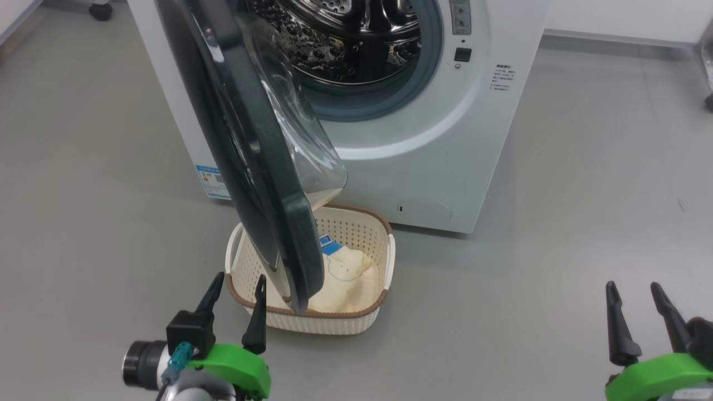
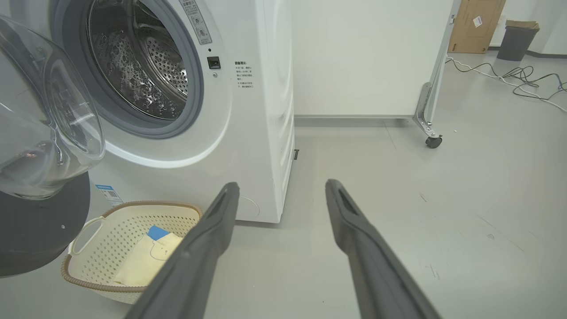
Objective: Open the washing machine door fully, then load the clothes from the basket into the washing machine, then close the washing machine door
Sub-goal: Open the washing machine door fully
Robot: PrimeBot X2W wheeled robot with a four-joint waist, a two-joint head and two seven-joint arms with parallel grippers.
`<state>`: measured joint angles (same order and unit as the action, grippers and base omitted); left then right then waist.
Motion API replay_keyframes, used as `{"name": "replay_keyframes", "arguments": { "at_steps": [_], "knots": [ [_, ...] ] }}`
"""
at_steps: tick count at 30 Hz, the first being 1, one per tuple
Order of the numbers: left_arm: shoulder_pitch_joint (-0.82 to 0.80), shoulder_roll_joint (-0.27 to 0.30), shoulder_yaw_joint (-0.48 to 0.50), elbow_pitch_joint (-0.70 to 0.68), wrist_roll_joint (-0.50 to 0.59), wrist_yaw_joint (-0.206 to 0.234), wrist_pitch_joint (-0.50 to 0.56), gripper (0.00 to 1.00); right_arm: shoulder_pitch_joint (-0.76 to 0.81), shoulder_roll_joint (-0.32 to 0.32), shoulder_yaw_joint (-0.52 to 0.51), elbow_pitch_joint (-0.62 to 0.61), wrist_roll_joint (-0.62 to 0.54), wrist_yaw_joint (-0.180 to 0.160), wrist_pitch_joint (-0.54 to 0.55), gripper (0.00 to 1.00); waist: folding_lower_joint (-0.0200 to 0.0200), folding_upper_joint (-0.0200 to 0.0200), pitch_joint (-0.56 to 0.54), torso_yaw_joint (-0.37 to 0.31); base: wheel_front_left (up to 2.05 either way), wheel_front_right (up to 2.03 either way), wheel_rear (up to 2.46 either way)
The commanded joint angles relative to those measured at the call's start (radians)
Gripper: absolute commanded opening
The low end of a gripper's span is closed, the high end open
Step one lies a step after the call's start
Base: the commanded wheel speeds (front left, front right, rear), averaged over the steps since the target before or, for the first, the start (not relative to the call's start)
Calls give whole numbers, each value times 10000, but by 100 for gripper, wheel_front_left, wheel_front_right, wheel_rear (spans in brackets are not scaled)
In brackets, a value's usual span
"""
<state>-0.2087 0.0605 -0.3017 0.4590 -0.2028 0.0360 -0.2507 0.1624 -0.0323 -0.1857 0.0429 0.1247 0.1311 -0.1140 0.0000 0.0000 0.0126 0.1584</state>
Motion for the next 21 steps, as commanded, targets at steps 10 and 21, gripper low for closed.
{"name": "replay_keyframes", "arguments": {
  "at_steps": [10, 21],
  "knots": [
    [-739, 198, 577, -143, -229, -106, -111, 0, -333, -180, 245, -369, 28, -4, 40, 100, 0, 0, 106, 3, 0, 0, 0],
    [-2189, 617, 1064, -3134, -247, 578, 779, 0, -262, -180, 46, -263, 56, -4, 45, 100, 0, 0, -62, 123, 0, 0, 0]
  ]
}}
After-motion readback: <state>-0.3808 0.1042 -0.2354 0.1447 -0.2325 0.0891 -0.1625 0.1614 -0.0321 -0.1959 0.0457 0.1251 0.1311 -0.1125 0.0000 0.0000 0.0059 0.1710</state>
